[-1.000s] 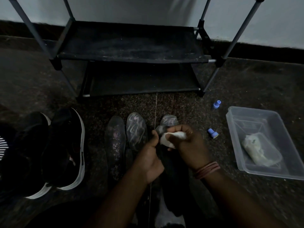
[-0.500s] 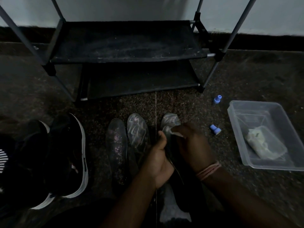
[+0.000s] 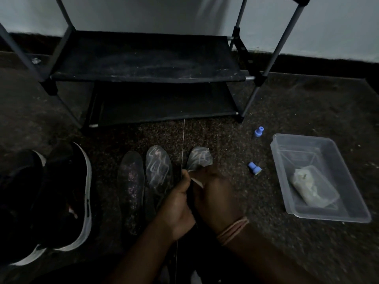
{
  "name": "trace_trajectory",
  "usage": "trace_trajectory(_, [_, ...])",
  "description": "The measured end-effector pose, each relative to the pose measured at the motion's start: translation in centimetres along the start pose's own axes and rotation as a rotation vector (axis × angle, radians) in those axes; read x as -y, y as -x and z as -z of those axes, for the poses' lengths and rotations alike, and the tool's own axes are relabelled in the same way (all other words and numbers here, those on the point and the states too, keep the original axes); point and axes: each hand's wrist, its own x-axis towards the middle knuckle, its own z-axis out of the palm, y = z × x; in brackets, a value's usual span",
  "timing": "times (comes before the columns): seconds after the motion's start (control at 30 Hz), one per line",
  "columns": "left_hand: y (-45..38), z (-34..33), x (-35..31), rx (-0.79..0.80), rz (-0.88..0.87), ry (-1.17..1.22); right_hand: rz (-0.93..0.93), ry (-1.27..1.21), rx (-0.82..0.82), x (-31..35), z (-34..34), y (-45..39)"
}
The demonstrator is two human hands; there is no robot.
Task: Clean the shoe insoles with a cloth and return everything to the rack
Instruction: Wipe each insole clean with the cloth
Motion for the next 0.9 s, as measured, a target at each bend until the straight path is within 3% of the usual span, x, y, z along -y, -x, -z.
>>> trace_trajectory(0.2, [0.4,-1.0,1.0,-0.002,-0.018,-0.092,-0.126,0.068,-0.072,-2.0,1.6,-0.5])
trace_trajectory(0.3, [0.5,-0.7,0.4,0.008,-0.066,-0.079,-0.008,-0.018,0.049,-0.8,0.9,-0.1])
trace_trajectory(0.43, [0.4,-0.7,0.9,-0.004,-0.075,-0.136,-0.024,0.038,-0.054,-2.0,1.8,-0.7])
trace_trajectory(0.6, [0.2,-0.4,0.6,0.014,-0.120,-0.117,0.007,0.025,0.091,-0.4,1.1,-0.2])
trace_trajectory(0.73, [0.2,-0.7,1.0,0.013,-0.136,-0.162,-0.050,0.084,0.004,-2.3,2.0,-0.8])
trace_trajectory(0.9, [0.2,0.0,-0.1,-0.031,-0.101,-0.097,0.011,0.029,0.189,0.0,1.5,-0.4])
